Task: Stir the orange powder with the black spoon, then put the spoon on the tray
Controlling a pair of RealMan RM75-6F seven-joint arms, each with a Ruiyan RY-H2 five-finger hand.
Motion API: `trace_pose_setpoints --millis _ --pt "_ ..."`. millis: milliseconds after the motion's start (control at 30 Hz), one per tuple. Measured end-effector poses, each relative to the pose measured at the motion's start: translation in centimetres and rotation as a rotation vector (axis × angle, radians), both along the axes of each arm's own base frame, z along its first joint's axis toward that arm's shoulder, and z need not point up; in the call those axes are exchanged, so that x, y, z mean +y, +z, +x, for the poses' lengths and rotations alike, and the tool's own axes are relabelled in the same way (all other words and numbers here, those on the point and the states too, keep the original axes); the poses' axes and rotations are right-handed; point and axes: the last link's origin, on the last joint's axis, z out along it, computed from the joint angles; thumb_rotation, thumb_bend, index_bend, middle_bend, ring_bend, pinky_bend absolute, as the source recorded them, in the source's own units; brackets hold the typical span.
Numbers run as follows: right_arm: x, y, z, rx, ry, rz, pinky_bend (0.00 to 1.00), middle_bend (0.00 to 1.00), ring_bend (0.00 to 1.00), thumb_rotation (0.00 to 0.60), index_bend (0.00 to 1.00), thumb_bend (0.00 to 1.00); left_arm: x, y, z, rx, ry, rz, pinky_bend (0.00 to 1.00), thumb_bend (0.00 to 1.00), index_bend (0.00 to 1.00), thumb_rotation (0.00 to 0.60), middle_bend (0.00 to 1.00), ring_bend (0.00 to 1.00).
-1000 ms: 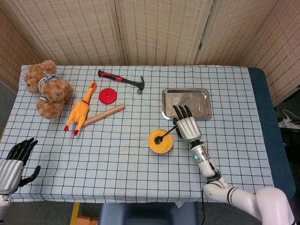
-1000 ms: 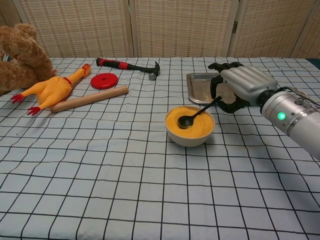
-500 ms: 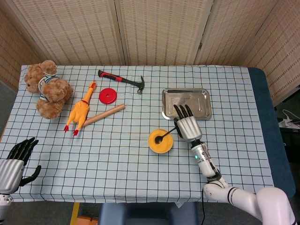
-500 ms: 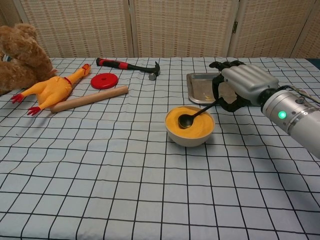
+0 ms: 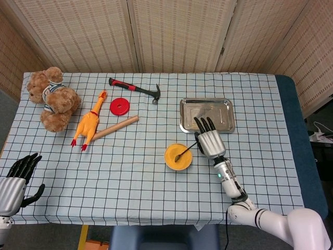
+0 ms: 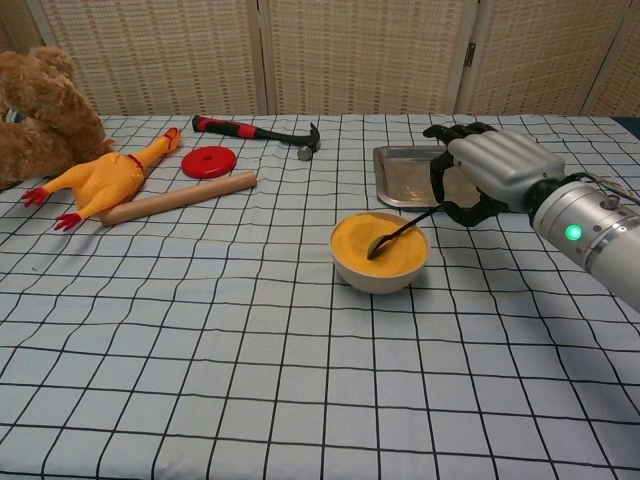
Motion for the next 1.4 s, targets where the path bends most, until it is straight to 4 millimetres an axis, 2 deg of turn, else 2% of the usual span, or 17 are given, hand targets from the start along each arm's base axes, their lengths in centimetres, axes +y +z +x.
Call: trace_pose_setpoints --millis 100,367,633,900,1400 --pt "0.05 -0.03 -0.08 0.008 -0.003 0.004 0.00 0.01 0.00 0.600 0.42 0.38 0.00 -0.02 0.05 -0.001 -0.002 -0.001 0.09 0.41 0.04 0.600 0.00 0.00" --pt "-0.08 -0.07 -0.08 0.010 -0.007 0.005 0.00 0.01 0.00 0.600 0.38 0.38 0.07 -0.11 0.09 0.001 0.002 -0.004 0.09 0.41 0.05 0.600 0.00 0.00" --pt "0.04 -0.40 -0.27 0.015 -0.002 0.011 0.00 0.01 0.00 0.600 0.48 0.38 0.11 -0.10 0.11 0.001 0.002 -0.007 0.09 0.41 0.05 0.600 0.00 0.00" --pt "0.04 -0.67 -0.21 0.011 0.002 0.008 0.00 0.01 0.00 0.600 0.51 0.38 0.14 -0.15 0.06 0.002 0.002 -0.010 0.09 0.41 0.05 0.600 0.00 0.00" --pt "0.01 -0.60 -0.11 0.002 0.014 -0.021 0.00 0.05 0.00 0.600 0.64 0.38 0.16 -0.20 0.02 0.004 0.003 -0.016 0.09 0.41 0.05 0.600 0.00 0.00"
